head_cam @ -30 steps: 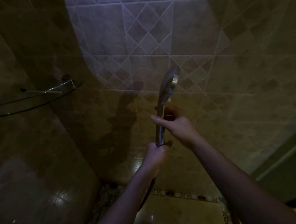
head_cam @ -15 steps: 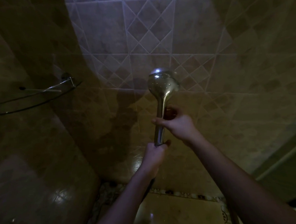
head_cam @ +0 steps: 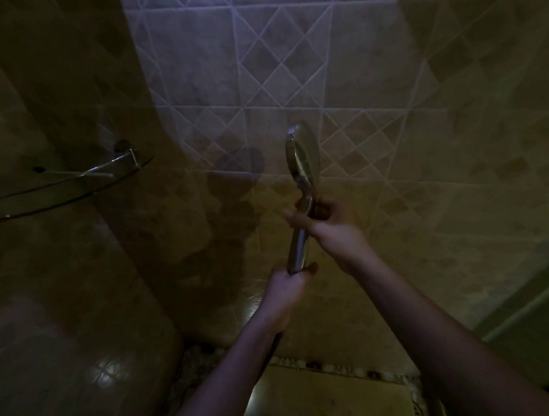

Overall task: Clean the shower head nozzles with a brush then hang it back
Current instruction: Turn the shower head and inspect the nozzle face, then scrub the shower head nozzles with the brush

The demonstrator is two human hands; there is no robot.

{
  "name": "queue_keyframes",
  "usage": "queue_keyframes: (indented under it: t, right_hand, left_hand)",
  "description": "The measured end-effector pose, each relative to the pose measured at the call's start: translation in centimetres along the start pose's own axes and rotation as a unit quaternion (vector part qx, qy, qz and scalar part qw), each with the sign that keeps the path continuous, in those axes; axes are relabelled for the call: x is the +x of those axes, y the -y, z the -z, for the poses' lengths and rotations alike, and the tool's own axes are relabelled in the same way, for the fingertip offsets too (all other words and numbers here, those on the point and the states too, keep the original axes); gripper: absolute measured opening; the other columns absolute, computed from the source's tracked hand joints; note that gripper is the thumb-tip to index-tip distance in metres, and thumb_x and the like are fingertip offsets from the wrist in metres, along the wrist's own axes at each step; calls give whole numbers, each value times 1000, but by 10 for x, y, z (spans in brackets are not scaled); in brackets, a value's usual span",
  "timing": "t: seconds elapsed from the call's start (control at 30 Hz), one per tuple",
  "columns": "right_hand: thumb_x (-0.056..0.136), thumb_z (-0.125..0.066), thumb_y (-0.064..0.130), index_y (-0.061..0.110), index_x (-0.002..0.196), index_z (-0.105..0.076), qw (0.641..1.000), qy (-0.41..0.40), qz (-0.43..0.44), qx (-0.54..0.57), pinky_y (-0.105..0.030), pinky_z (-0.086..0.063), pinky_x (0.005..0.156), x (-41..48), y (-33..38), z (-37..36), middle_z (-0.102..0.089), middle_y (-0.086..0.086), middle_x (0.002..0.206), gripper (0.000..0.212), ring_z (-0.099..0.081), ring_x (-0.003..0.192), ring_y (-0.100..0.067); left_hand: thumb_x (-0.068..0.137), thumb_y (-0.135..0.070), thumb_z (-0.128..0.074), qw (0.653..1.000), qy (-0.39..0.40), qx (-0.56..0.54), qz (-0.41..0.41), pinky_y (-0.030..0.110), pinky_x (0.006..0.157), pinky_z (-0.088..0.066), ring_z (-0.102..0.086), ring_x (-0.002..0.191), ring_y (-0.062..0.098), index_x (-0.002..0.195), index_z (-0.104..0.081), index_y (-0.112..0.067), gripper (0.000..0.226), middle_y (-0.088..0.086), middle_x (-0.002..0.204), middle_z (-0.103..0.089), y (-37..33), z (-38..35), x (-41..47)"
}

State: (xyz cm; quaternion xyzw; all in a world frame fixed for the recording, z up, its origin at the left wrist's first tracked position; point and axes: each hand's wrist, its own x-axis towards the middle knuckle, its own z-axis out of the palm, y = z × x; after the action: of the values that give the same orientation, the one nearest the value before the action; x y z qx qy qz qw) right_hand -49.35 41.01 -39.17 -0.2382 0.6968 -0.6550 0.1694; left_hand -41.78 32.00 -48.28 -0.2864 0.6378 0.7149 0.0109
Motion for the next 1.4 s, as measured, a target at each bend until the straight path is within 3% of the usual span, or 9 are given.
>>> queue_keyframes:
  t: [0.1,0.23,0.4,0.57,0.77,0.93,1.1,1.27,1.4]
  right_hand:
    - [91,-71,13,21,109,-65,999,39,-6,14,-41,-54,100,5,6,3,-74,-12,114,21,-70,109,-25]
    - [97,-61,10,7,126,-60,996,87,10,10,-41,-49,106,9,14,6,-71,-11,122,29,-68,116,-19]
    - [99,-55,3,20,114,-64,994,89,59,27,-41,-45,110,20,19,0,-68,-18,124,24,-63,121,-26]
    - [97,-55,-3,7,126,-59,996,51,51,54,-29,-49,104,34,-2,-7,-69,-13,117,30,-65,117,-18]
    - [97,-55,-4,19,113,-68,998,44,7,39,-47,-44,110,44,-56,-12,-70,0,119,32,-61,126,-23]
    - [96,-57,-4,14,106,-70,997,45,-60,-14,-59,-41,109,58,-137,-27,-71,-18,108,24,-64,116,-33]
    - [94,-61,-3,0,105,-69,990,38,-132,-31,-37,-57,91,54,-245,-49,-68,-29,101,14,-67,93,-45]
    - [92,-63,-2,24,111,-64,968,66,-243,-13,-45,-57,91,36,-390,-94,-74,-3,112,32,-72,102,-25]
    - [94,-60,-5,15,123,-63,928,90,-362,29,-43,-60,83,14,-514,-118,-71,-10,117,35,-74,98,-27]
  left_hand:
    - [89,-44,-68,1000,-17,12,6,23,54,-40,-54,68,8,120,-59,-19,40,-4,84,-59,-1,3,5]
    - [88,-45,-69,999,-20,8,24,22,54,-41,-55,71,8,122,-57,-23,43,-4,89,-61,-3,9,13]
    - [86,-51,-69,996,-64,64,18,16,44,-41,-58,61,4,92,-64,-30,22,-7,78,-65,-7,19,36]
    - [81,-48,-76,992,-75,102,24,19,42,-38,-57,50,5,86,-74,-24,25,-8,64,-65,1,39,61]
    - [87,-25,-77,970,-117,213,-23,9,42,-33,-50,43,-6,57,-64,-14,35,-15,48,-50,49,73,91]
    - [89,-39,-66,918,-130,371,54,28,58,-33,-63,75,36,56,-54,-6,48,8,58,-57,112,111,118]
    - [95,-43,-49,872,-118,457,127,32,78,-53,-68,98,33,93,-67,-8,39,10,98,-71,200,139,148]
    - [94,-47,-53,841,-78,501,189,32,77,-48,-66,105,28,105,-69,-14,39,9,110,-70,336,169,185]
    - [96,-50,-51,854,-47,482,192,36,87,-49,-65,110,29,117,-67,-17,43,9,118,-69,456,185,201]
